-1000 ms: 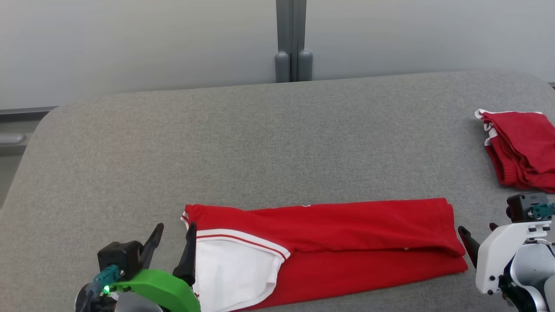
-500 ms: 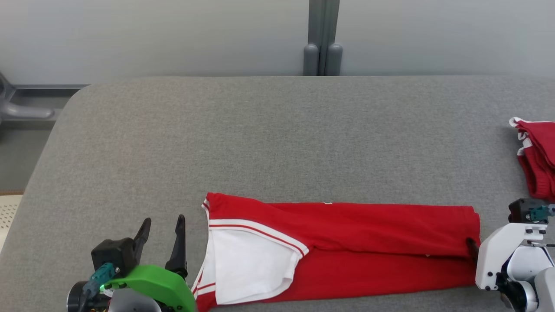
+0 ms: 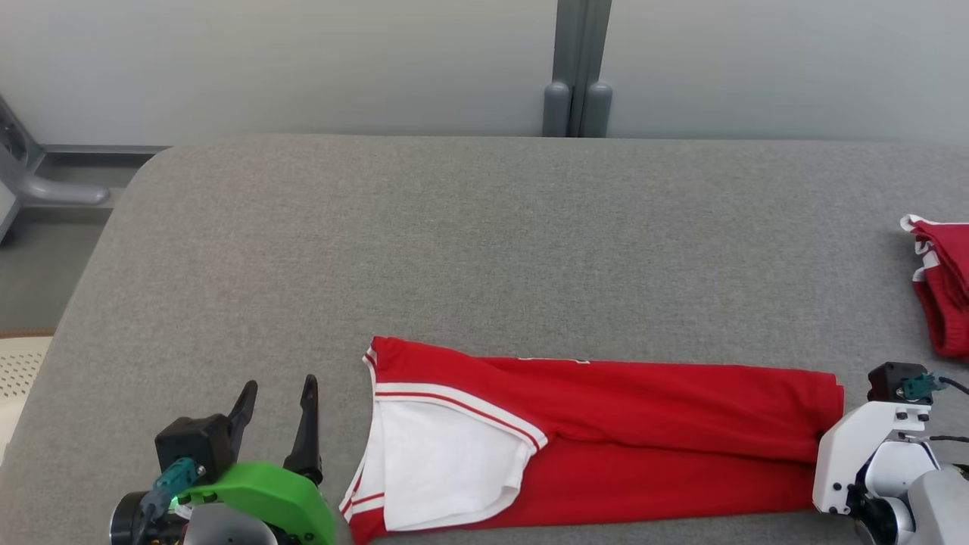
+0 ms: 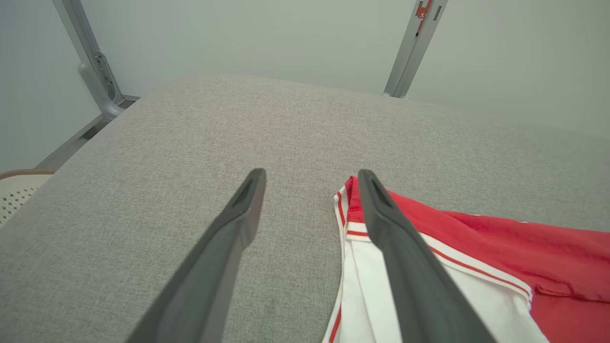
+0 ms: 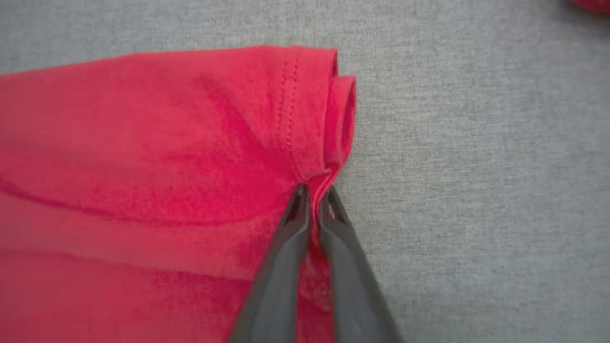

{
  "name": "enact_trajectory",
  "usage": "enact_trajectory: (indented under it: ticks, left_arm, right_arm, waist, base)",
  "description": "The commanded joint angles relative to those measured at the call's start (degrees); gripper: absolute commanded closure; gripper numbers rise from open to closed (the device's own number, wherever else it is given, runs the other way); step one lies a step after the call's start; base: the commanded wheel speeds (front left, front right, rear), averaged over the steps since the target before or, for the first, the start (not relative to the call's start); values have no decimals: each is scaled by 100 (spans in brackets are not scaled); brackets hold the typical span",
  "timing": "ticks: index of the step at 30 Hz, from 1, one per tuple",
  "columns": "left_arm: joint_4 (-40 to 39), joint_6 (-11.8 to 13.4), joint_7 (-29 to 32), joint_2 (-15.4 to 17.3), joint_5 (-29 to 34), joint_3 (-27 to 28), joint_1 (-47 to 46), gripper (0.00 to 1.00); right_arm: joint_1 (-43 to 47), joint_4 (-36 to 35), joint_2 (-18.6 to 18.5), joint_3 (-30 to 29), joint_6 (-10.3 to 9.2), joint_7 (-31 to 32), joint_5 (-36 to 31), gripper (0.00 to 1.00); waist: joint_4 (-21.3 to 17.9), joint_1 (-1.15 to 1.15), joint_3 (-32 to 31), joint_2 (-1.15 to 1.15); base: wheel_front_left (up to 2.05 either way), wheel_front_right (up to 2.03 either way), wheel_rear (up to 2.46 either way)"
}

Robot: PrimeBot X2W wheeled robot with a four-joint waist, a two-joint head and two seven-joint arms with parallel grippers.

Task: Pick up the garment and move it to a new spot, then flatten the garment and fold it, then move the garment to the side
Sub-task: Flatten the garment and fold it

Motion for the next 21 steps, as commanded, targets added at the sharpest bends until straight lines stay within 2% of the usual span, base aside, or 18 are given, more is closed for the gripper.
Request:
enact_trajectory:
  ticks: [1,13,21]
  left_arm:
    - [-7,29,16,47,24,-2,30,0]
    - [92,47,-90,-45,-100,33,146,0]
    - [204,-13,-160,-148,-131,-10,88,0]
  right_arm:
    - [-13,101,-77,-12,-21,-40,8,100]
    - [134,-288,-611,-313,-16,-133,68,100]
    - [265,-914,-360,-15,-15,21,201,100]
  waist:
    - [-126,0,-92,0]
    - [-771,0,-308,0]
    - [-976,0,-329,0]
  base:
    - [0,0,0]
    - [0,0,0]
    - [0,0,0]
